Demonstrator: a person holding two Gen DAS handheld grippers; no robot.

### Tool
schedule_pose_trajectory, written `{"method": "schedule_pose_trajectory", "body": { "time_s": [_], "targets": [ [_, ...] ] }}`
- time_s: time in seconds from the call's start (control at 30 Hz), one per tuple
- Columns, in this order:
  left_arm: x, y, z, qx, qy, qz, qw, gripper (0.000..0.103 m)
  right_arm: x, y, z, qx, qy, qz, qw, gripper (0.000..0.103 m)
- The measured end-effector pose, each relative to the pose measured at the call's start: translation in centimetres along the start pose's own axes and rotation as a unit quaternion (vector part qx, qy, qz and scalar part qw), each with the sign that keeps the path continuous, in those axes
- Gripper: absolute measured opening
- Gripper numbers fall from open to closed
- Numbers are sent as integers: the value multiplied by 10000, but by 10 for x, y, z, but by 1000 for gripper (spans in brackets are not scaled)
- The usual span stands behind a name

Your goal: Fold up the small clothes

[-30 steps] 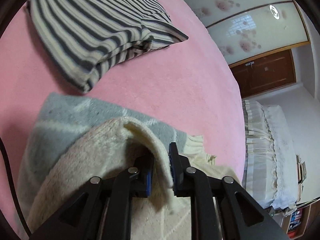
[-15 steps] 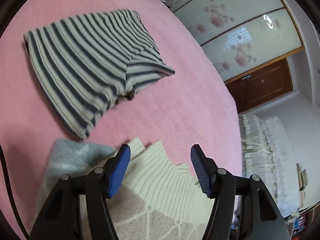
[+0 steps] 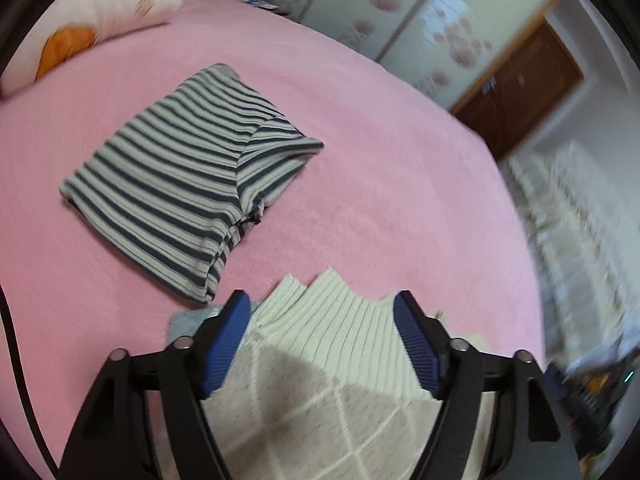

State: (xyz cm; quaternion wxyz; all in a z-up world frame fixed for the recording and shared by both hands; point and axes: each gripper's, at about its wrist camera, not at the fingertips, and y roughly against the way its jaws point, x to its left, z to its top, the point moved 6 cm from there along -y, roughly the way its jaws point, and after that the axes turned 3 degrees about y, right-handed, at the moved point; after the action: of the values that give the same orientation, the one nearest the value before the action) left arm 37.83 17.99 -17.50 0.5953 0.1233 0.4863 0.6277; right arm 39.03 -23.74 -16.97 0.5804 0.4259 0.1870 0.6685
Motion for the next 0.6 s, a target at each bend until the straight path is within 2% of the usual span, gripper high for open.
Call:
{"method": "schedule_pose_trajectory", "body": {
  "time_s": [0.13, 0.2, 0.33, 0.43, 0.6],
  "targets": [
    [-8, 12, -18, 115, -815, 398, 9958, 76, 6, 11, -13, 156, 528, -291, 9981, 48],
    [-7, 19, -31, 171, -1277, 594, 9899, 77, 5, 18, -23, 231, 723, -385, 9964, 48],
    [8, 29, -59, 279, -1867, 837, 9784, 78, -9, 33, -54, 391, 1214, -642, 9898, 48],
    [30, 40, -80, 368, -1967, 907, 9756, 78, -22, 46, -79, 492, 1428, -710, 9860, 48],
    [76, 53, -120, 617, -1783, 858, 9783, 78, -49, 60, -118, 647, 1429, -632, 9856, 48]
  ]
}}
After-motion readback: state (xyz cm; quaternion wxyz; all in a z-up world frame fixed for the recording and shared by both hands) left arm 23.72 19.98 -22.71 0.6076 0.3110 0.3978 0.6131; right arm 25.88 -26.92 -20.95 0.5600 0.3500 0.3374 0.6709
